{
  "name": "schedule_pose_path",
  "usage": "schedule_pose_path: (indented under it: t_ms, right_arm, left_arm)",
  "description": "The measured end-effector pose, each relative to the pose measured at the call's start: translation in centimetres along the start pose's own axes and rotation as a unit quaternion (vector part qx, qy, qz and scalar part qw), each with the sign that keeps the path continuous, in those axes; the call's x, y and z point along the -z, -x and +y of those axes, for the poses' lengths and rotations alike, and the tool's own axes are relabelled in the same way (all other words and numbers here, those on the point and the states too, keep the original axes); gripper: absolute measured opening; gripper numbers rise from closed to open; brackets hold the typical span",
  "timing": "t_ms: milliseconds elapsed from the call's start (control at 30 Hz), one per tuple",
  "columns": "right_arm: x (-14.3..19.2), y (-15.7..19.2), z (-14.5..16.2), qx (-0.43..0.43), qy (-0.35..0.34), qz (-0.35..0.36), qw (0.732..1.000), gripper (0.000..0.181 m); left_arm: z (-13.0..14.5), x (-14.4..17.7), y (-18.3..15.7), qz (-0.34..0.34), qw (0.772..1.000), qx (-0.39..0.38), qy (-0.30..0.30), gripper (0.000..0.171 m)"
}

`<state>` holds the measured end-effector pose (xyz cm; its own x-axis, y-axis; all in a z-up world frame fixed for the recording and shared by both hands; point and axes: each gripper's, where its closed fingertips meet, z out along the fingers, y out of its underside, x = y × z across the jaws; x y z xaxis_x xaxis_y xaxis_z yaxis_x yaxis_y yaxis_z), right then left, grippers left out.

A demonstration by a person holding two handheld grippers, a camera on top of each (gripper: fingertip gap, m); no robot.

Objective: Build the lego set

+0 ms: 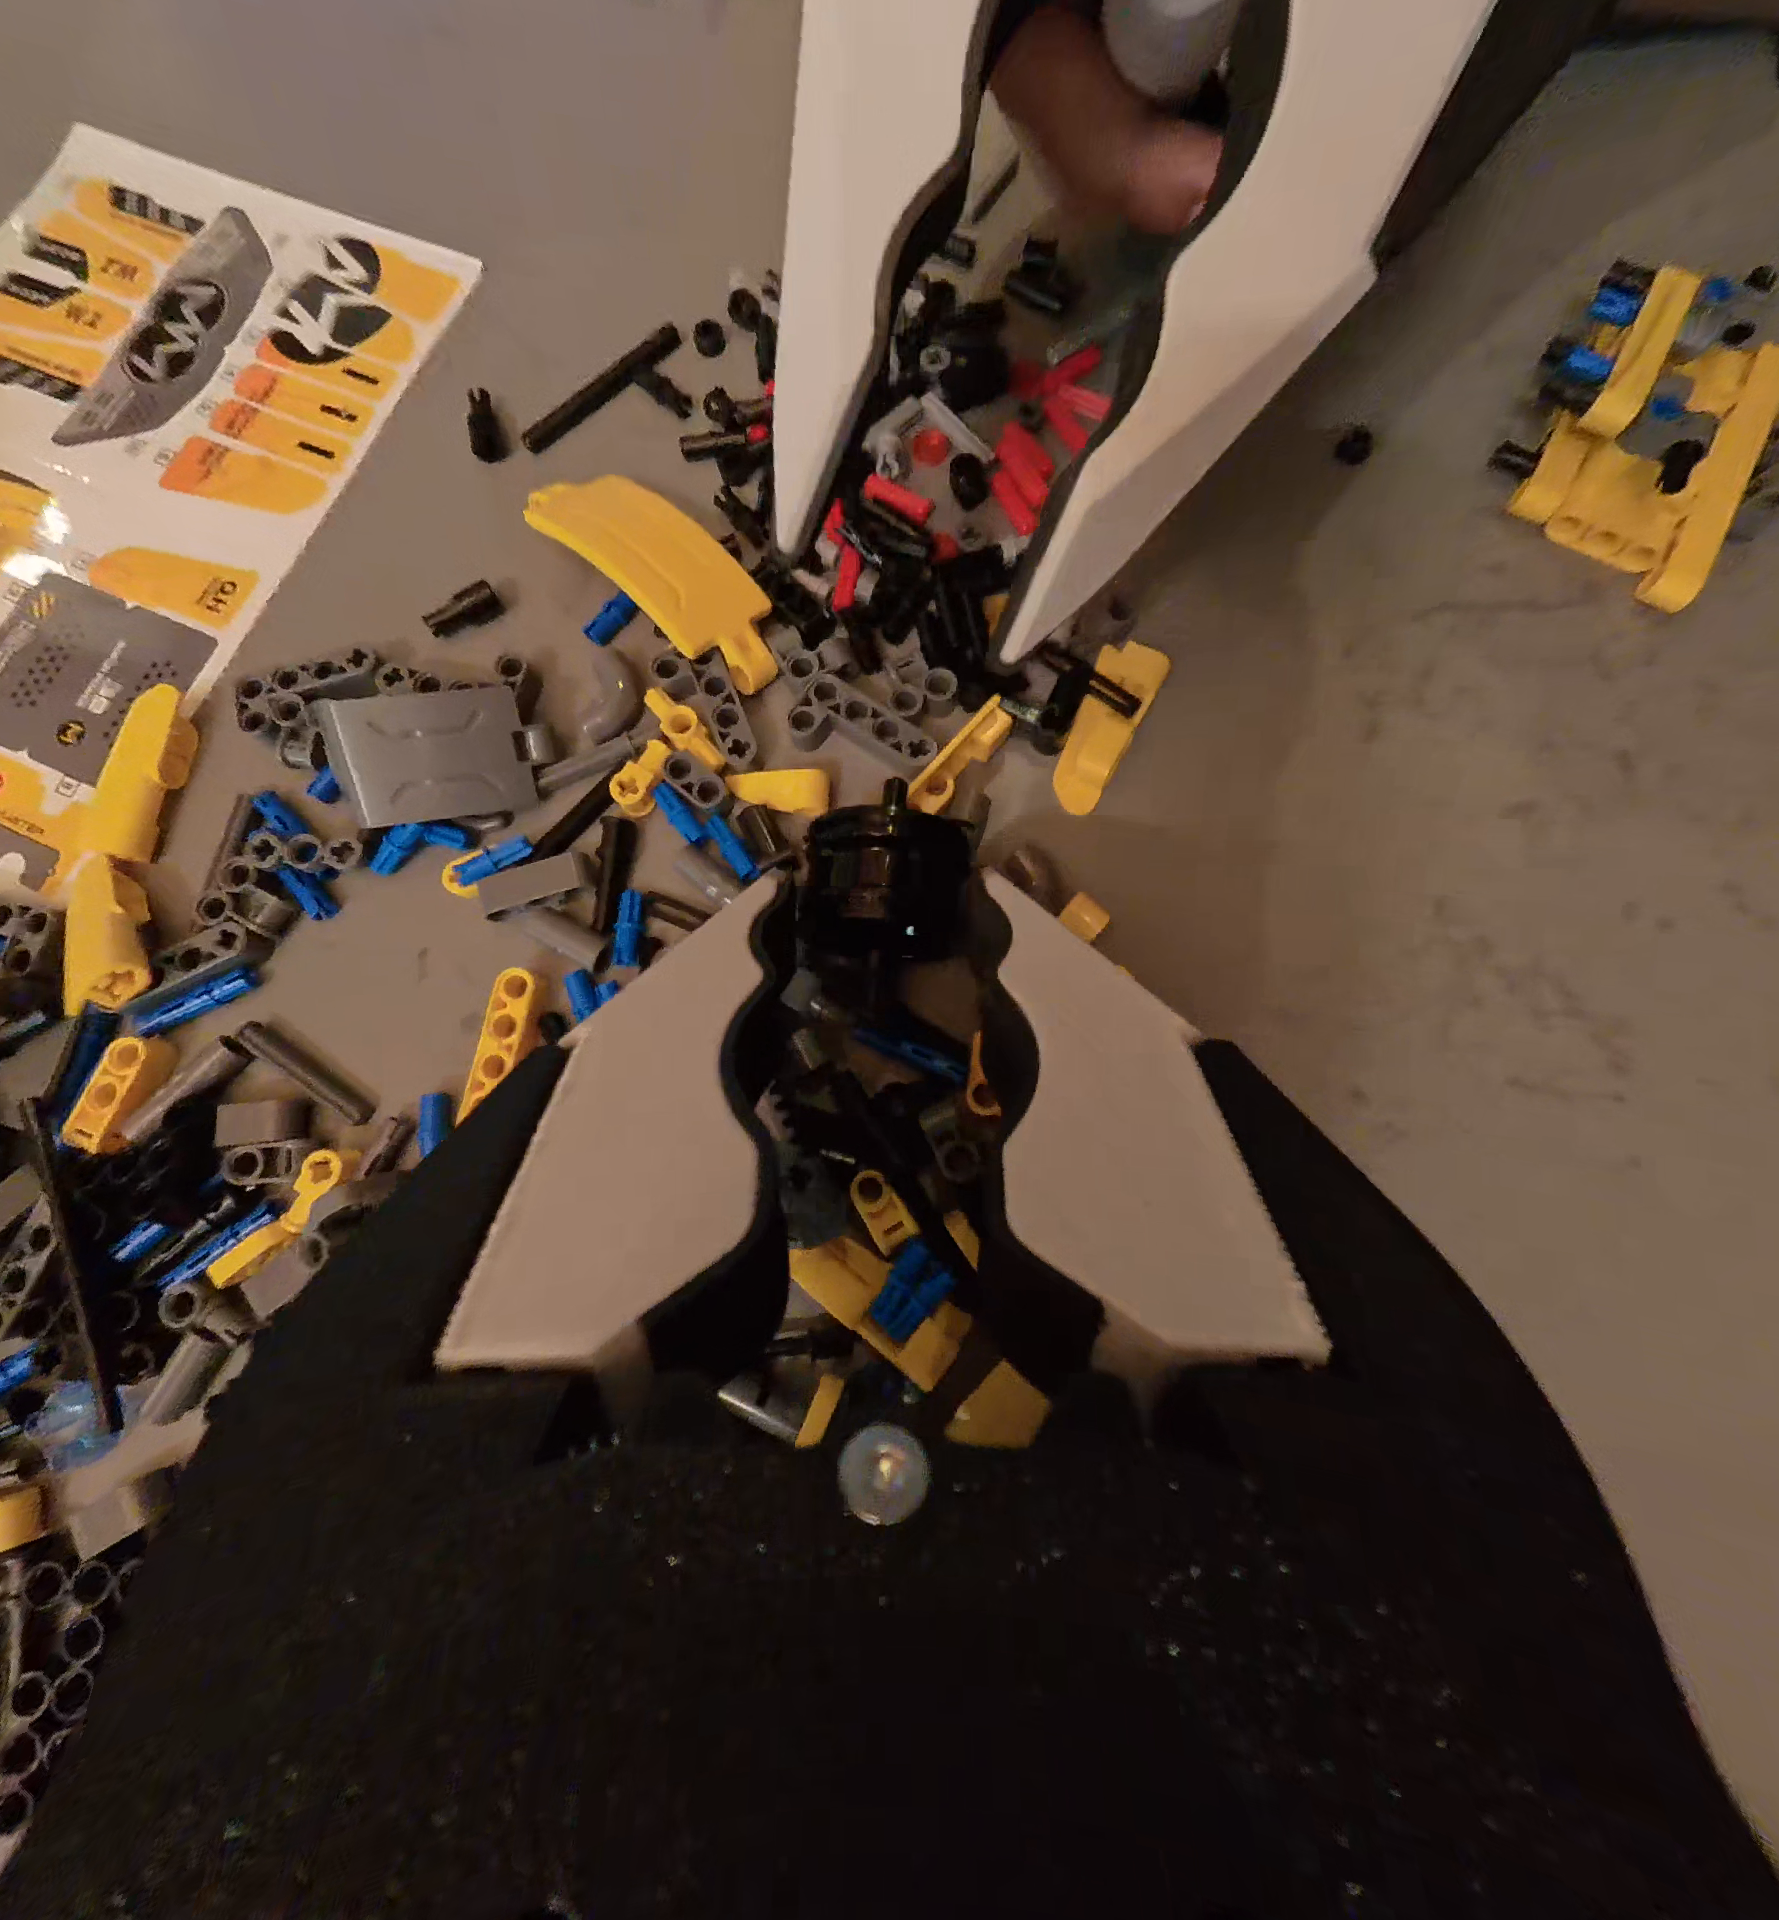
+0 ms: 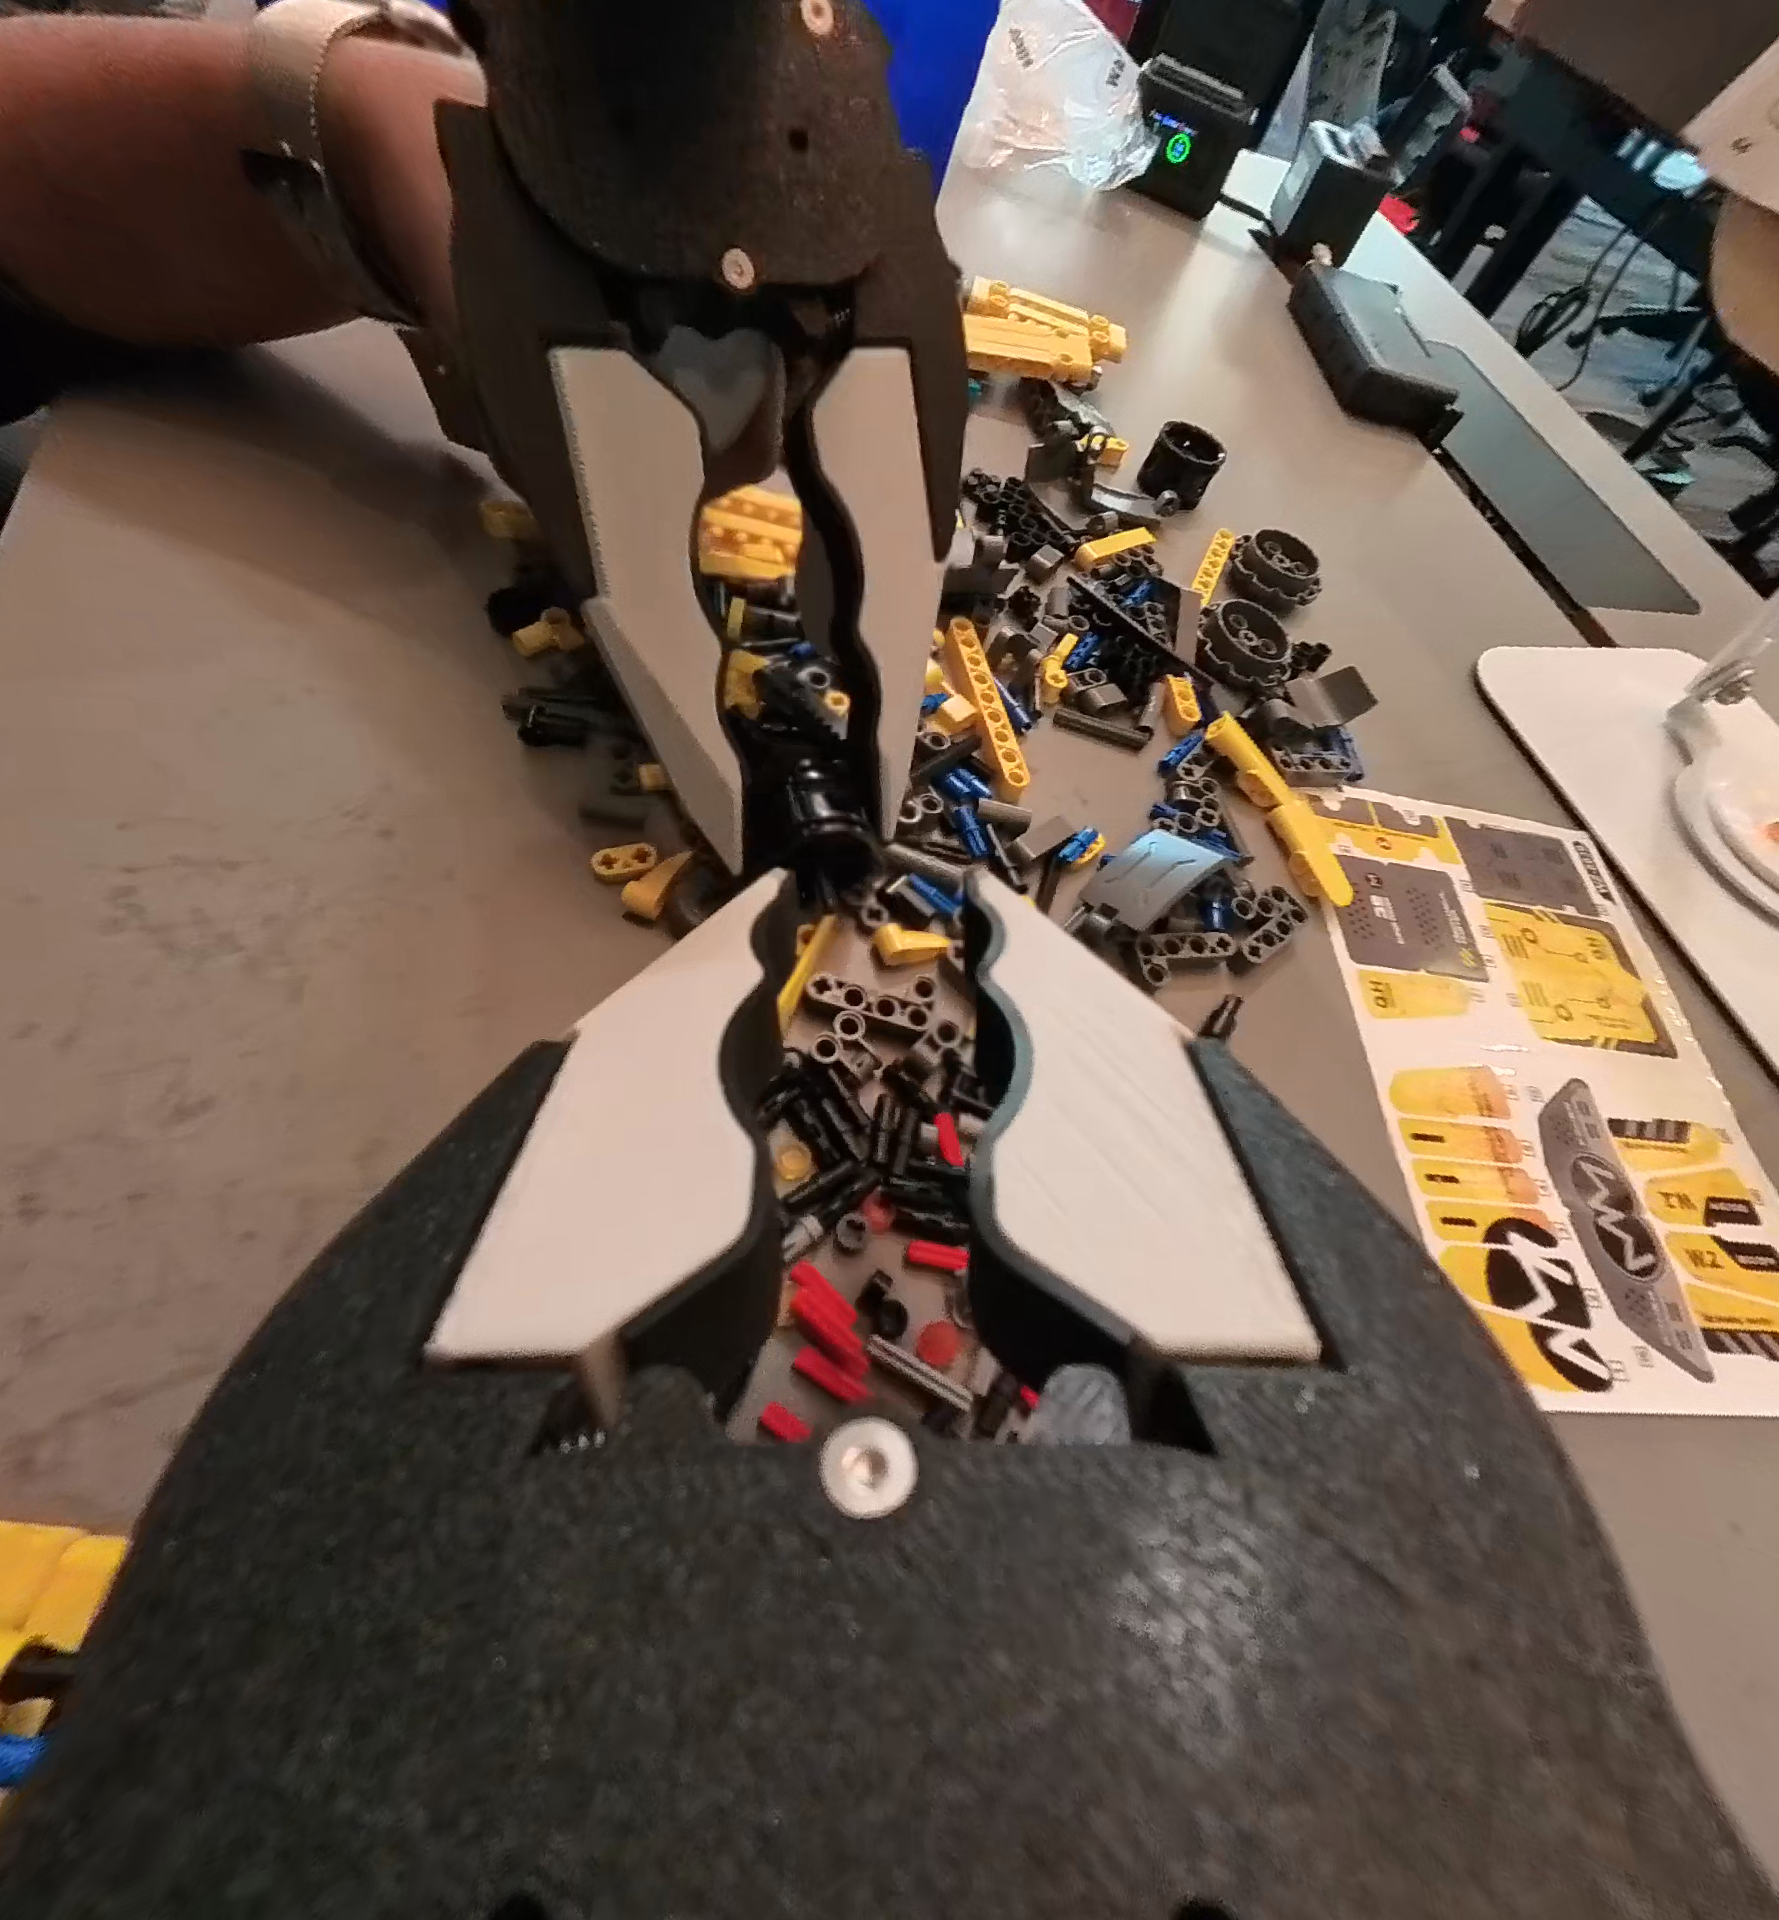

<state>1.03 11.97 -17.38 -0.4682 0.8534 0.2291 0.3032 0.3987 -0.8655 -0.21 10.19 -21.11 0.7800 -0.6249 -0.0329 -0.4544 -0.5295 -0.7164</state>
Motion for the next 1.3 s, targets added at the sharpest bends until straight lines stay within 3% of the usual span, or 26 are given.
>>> schedule_pose_path:
  t_ms: [167,267,400,533,633,800,1133,1300]
  right_arm:
    - [0.5,-1.6,-0.1,-0.003,-0.005,0.041,0.999,0.031]
    - [1.4,-4.1,0.5,-0.036,0.003,0.091,0.995,0.03]
    - [2.7,-6.4,0.8,-0.097,-0.016,0.112,0.989,0.03]
    - [4.1,-7.7,-0.9,-0.124,-0.076,0.133,0.98,0.029]
    - [5.5,-9.6,-1.8,-0.129,-0.11,0.194,0.966,0.0]
    - [7.8,-12.4,-2.4,-0.095,-0.126,0.292,0.943,0.0]
    - [7.1,-10.9,-3.2,-0.153,-0.165,0.218,0.95,0.0]
    - [6.4,-9.6,-3.6,-0.177,-0.189,0.161,0.952,0.001]
  left_arm:
    - [-2.3,2.7,2.9,-0.079,0.994,0.009,-0.074,0.032]
    - [-4.0,5.7,5.3,-0.14,0.977,0.04,-0.154,0.032]
    - [-5.2,8.7,6.8,-0.16,0.954,0.084,-0.239,0.031]
    - [-5.5,9.4,7.0,-0.162,0.946,0.096,-0.264,0.032]
    - [-5.5,9.2,6.9,-0.16,0.947,0.096,-0.261,0.032]
    - [-5.0,8.5,7.2,-0.152,0.948,0.118,-0.252,0.032]
    - [-6.1,6.6,4.4,-0.077,0.957,0.102,-0.259,0.032]
    - [-7.5,7.0,3.6,-0.007,0.934,0.159,-0.319,0.032]
